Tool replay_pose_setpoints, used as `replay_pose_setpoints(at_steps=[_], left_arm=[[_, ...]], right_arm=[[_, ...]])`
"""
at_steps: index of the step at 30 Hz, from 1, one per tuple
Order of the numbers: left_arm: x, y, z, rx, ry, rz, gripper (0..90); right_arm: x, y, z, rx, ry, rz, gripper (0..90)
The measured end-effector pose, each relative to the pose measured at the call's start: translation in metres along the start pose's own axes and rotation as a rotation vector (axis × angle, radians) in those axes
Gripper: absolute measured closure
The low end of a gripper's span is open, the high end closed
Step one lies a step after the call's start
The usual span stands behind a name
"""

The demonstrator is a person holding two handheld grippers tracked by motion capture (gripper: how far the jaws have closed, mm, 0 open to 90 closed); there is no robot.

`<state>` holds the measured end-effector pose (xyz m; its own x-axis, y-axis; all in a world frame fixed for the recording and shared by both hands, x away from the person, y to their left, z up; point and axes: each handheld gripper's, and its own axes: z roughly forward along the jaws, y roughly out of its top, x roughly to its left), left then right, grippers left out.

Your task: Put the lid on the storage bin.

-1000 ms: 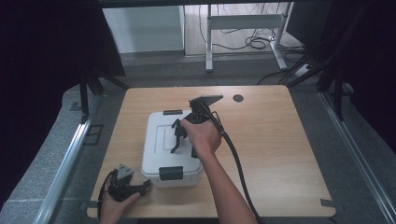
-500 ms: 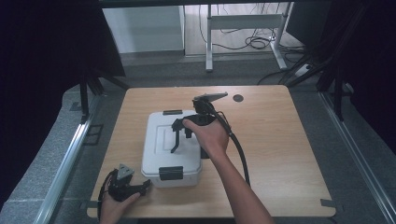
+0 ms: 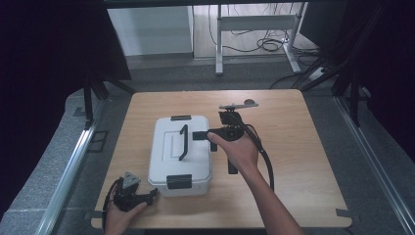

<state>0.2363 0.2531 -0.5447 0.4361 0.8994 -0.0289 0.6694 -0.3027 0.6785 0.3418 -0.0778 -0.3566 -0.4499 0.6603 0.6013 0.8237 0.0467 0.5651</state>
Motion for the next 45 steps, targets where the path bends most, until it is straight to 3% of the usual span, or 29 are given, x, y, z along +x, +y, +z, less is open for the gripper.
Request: replay_pose_setpoints(at_steps=[6, 13, 22, 25, 32, 45], left_arm=[[0.000, 0.000, 0.000, 0.000, 0.000, 0.000, 12.1], [0.000, 0.000, 0.000, -0.001, -0.001, 0.000, 12.1], [0.000, 0.000, 0.000, -0.005, 0.000, -0.003, 12.0], [0.000, 0.000, 0.000, -0.005, 0.000, -0.003, 12.0], [0.000, 0.000, 0.000, -0.006, 0.000, -0.002, 12.0], [0.000, 0.000, 0.000, -0.005, 0.000, -0.002, 12.1]], right_arm=[[-0.015, -0.009, -0.015, -0.048, 0.009, -0.029, 38.8], [-0.034, -0.025, -0.031, -0.081, 0.024, -0.026, 38.9], [-0.072, -0.050, -0.057, -0.123, 0.032, 0.016, 39.0], [-0.079, -0.055, -0.061, -0.127, 0.029, 0.018, 38.9], [-0.110, -0.078, -0.072, -0.136, 0.000, 0.034, 38.9], [-0.154, -0.111, -0.088, -0.120, -0.063, 0.095, 38.8]])
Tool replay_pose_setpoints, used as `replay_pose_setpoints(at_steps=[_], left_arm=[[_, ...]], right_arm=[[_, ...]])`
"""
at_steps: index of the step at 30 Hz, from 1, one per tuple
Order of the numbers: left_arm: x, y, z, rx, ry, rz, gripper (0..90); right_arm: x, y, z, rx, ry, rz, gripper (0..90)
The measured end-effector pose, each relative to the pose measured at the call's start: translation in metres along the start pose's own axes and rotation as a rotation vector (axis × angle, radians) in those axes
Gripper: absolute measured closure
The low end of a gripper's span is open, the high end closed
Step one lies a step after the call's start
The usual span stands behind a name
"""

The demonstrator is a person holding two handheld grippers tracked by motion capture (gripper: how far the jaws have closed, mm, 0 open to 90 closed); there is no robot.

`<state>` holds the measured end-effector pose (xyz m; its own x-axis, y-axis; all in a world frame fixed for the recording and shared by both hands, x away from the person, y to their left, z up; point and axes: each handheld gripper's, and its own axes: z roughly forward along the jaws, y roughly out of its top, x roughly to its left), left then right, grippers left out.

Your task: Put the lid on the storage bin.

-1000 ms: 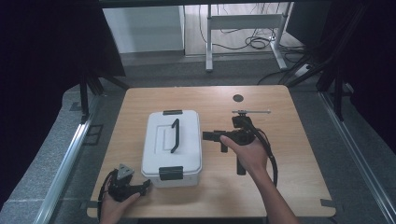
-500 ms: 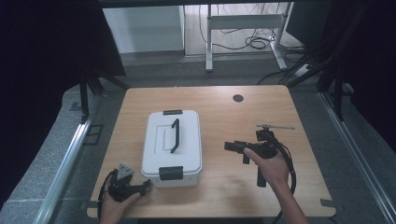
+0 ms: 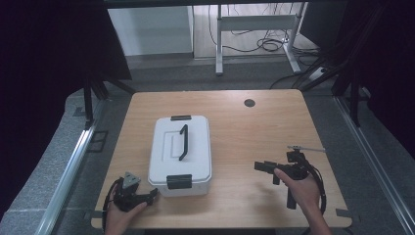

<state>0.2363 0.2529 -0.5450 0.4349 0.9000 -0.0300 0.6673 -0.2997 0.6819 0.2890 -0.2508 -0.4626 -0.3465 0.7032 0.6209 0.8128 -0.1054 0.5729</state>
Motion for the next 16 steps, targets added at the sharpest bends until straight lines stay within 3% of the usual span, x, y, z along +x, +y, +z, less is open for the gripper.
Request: replay_pose_setpoints(at_steps=[4, 16], left_arm=[[0.0000, 0.0000, 0.0000, 0.000, 0.000, 0.000, 12.1], [0.0000, 0.0000, 0.0000, 0.000, 0.000, 0.000, 12.1]], right_arm=[[-0.0080, -0.0035, -0.0025, -0.003, -0.009, 0.015, 38.8], [-0.0078, -0.0056, -0.0002, 0.000, -0.007, 0.006, 38.2]])
